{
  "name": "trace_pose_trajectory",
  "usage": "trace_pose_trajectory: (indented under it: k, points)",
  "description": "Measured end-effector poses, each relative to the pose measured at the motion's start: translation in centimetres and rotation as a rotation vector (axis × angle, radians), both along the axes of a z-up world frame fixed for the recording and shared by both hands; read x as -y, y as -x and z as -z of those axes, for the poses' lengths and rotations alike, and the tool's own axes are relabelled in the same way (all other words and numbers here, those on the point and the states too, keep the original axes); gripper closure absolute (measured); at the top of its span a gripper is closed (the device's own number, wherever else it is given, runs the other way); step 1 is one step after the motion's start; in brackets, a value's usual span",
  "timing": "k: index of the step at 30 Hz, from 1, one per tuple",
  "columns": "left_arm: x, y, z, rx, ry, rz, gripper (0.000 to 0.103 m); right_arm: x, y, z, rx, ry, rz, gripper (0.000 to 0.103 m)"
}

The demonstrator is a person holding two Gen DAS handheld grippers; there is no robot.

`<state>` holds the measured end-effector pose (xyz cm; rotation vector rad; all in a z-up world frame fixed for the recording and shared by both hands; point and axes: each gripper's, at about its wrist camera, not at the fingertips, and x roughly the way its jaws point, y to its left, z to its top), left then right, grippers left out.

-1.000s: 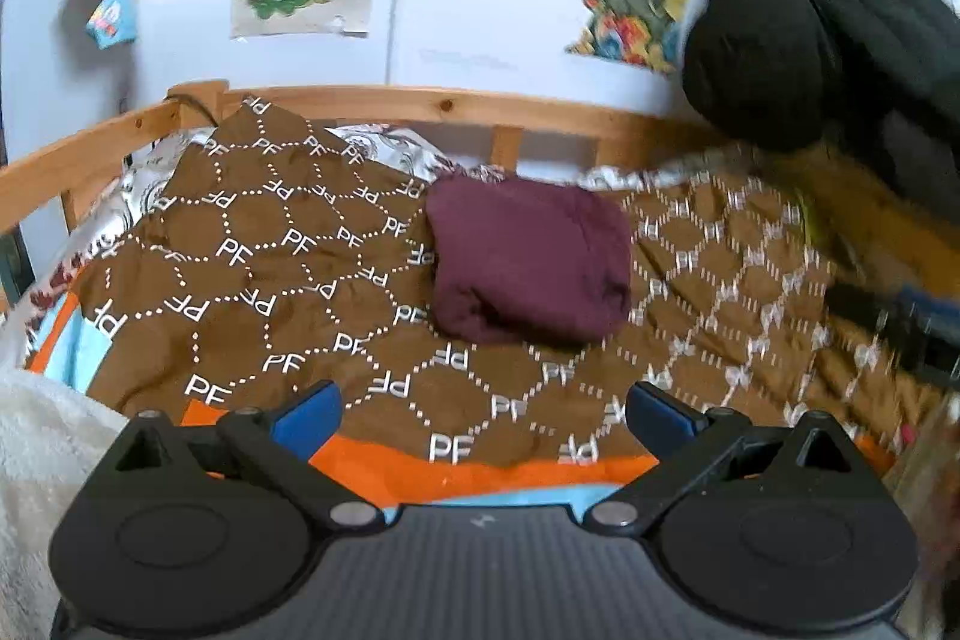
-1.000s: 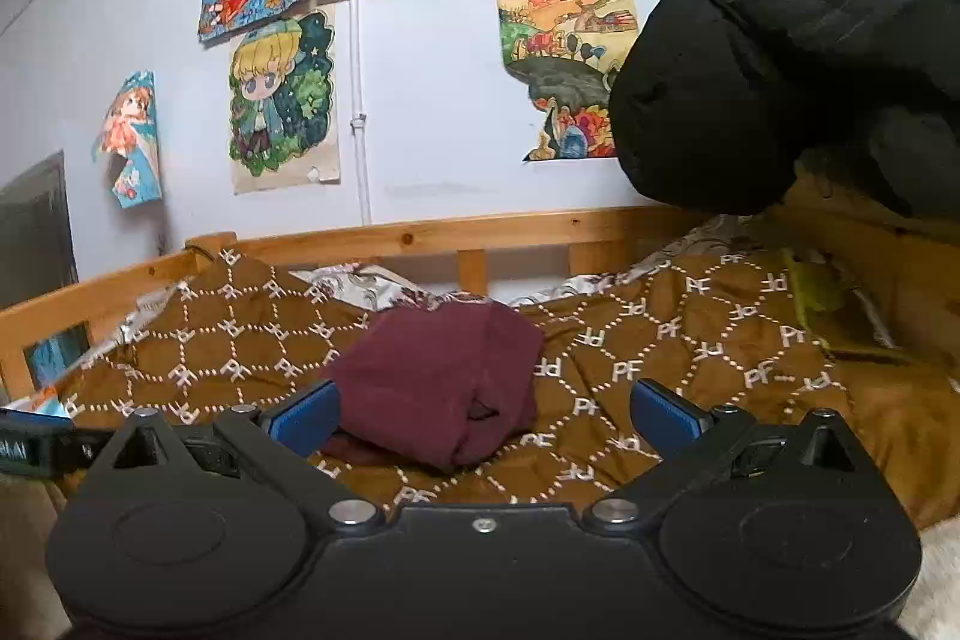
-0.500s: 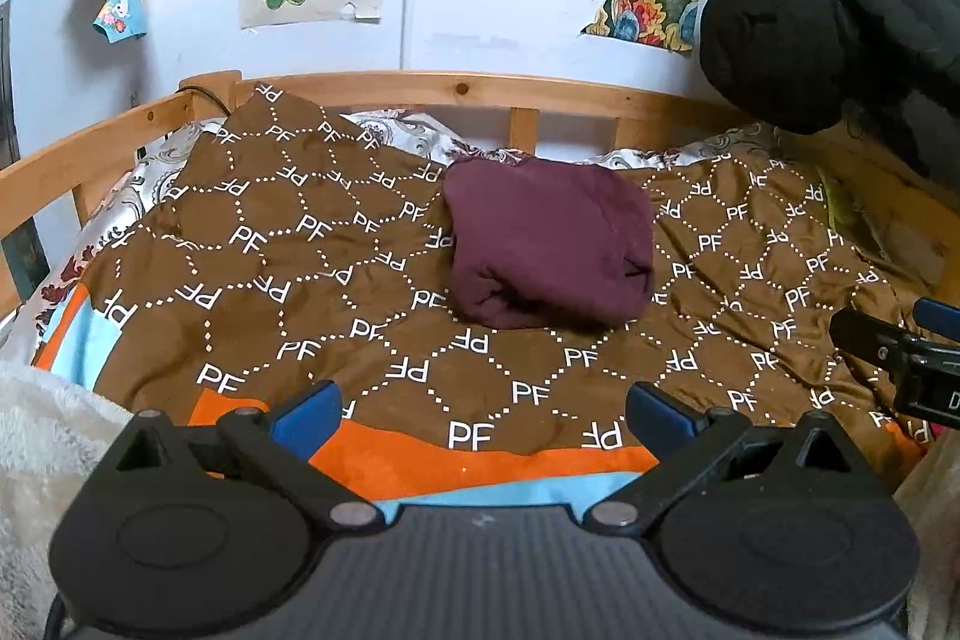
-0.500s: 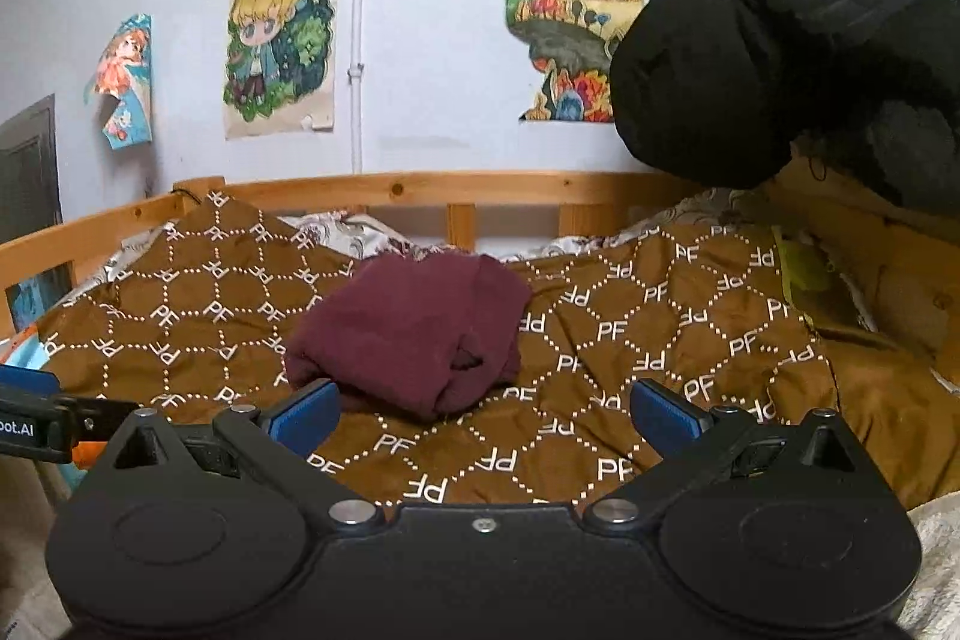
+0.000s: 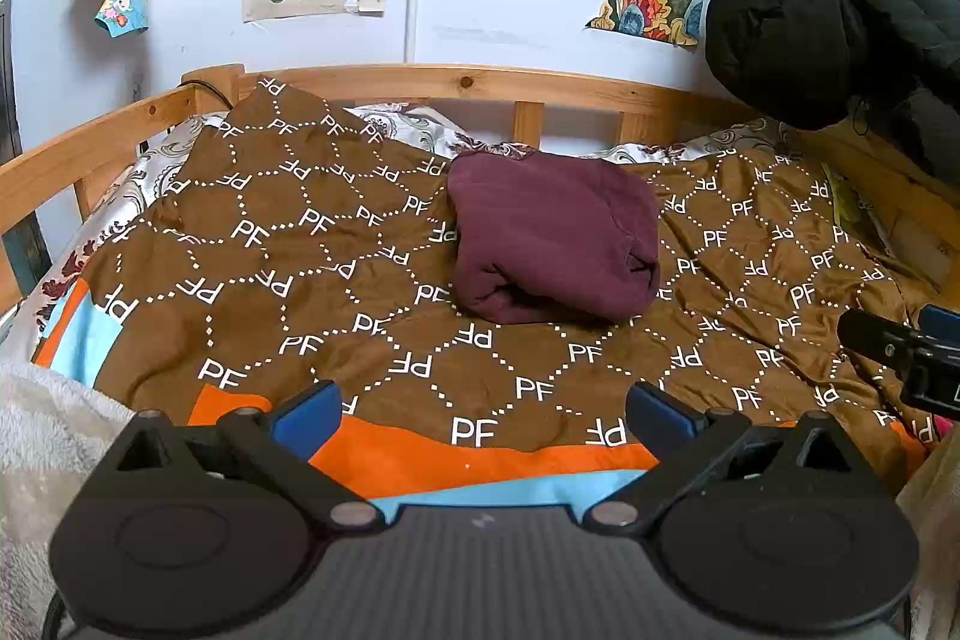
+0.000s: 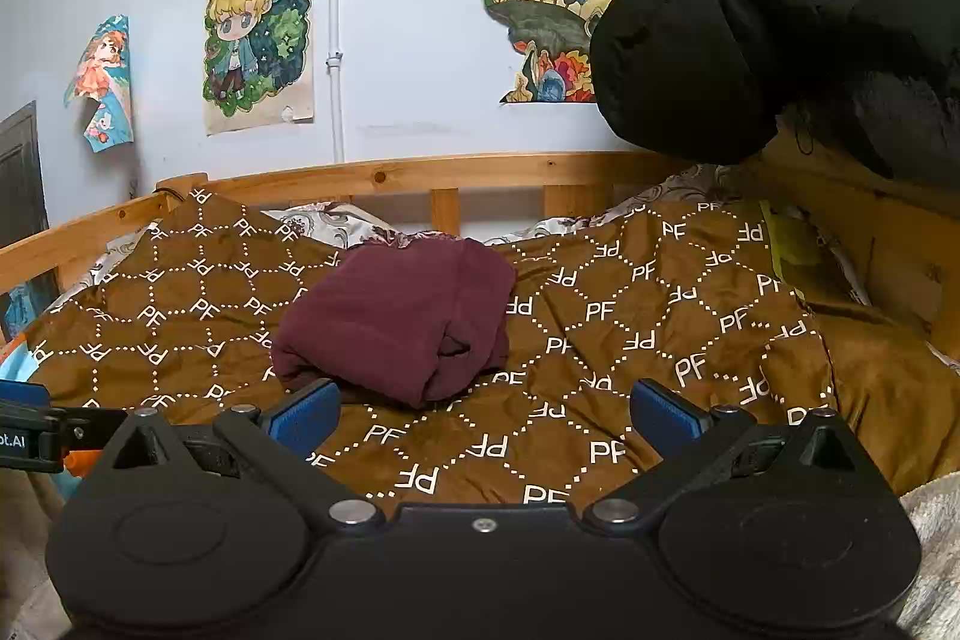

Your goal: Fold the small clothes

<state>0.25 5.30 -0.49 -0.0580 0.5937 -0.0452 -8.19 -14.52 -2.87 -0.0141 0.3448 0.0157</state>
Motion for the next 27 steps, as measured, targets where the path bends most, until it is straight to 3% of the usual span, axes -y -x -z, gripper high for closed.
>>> trace_pose_trajectory:
  k: [27]
  points:
    - [-0.11,-0.07,0.02,-0.004,-0.001,0.000,0.001,0.16,-0.18,0.06,-0.008,0.000,0.001,0.001]
